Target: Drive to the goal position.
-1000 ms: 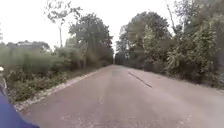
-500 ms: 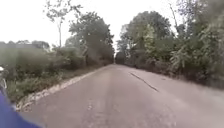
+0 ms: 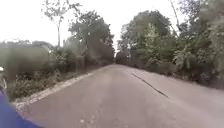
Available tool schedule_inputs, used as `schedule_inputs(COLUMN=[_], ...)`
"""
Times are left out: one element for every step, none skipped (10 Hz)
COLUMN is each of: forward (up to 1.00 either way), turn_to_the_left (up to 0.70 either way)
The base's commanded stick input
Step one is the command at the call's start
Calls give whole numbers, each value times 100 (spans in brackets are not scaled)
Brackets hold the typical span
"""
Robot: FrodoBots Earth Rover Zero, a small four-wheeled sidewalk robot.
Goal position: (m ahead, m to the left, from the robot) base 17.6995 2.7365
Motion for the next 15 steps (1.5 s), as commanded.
schedule_inputs(forward=[70, 70, 70, 70, 70, 70, 70, 70, 70, 70, 70, 70, 70, 70, 70], turn_to_the_left=[0, 0, 0, 0, 0, 0, 0, 0, 0, 0, 0, 0, 0, 0, 0])
